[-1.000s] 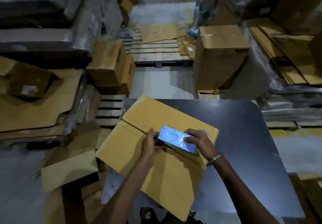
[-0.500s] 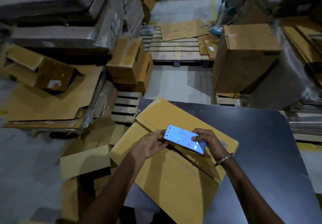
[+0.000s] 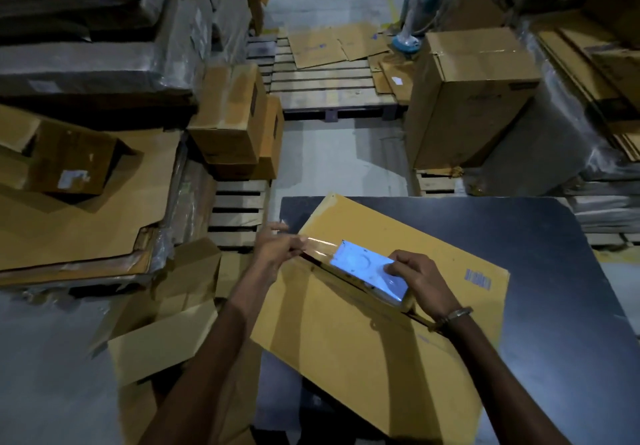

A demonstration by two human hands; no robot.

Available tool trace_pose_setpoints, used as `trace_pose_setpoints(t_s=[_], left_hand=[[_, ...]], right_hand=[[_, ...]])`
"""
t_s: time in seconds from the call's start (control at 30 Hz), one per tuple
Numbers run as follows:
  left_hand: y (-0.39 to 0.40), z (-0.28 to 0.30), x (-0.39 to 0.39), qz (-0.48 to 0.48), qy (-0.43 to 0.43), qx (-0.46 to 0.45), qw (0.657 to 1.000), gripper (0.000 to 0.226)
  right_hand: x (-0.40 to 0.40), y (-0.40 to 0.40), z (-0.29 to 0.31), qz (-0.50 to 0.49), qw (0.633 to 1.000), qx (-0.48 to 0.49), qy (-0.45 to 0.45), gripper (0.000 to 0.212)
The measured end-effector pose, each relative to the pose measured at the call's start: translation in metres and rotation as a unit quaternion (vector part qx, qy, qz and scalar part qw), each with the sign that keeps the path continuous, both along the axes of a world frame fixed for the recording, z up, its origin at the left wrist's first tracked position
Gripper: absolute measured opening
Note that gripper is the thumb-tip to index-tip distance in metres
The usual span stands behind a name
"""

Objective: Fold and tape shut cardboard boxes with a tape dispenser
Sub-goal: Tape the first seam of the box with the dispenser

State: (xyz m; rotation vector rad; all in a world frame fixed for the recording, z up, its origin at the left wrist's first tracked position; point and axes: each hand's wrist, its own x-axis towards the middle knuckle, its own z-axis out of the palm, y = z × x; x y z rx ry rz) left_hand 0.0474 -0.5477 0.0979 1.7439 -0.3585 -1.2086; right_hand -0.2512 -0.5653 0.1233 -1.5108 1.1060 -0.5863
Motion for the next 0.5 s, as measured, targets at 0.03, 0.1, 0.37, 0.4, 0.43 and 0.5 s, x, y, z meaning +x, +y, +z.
trace_pose_setpoints(t_s=[0.03,0.1,0.37,0.4,0.43,0.5], left_hand=[[0.002,0.0,0.012,0.008,-0.012,-0.006,1.0,0.053],[0.008,0.003,0.028,0.001,-0.025,-0.01,1.0,0.052],[0.009,-0.019,0.045,0.059,-0.035,-0.025,0.997,0.05],[0.009,-0.025,0.045,0.055,-0.04,-0.017,0.998,0.051],[0.008,-0.031,0.045,0.054,-0.037,-0.015,0.998,0.051],[0.005,-0.041,0.046,0.058,-0.022,-0.016,0.998,0.051]], right_hand=[[-0.003,0.001,-0.004,-0.01,1.0,-0.001,0.005,0.035],[-0.004,0.003,-0.009,-0.018,0.999,0.012,0.024,0.04],[0.052,0.008,-0.025,-0.003,0.986,-0.038,0.164,0.07],[0.056,0.009,-0.028,-0.008,0.983,-0.042,0.178,0.07],[0.058,0.011,-0.031,-0.013,0.981,-0.047,0.189,0.07],[0.06,0.012,-0.035,-0.021,0.979,-0.054,0.195,0.069]])
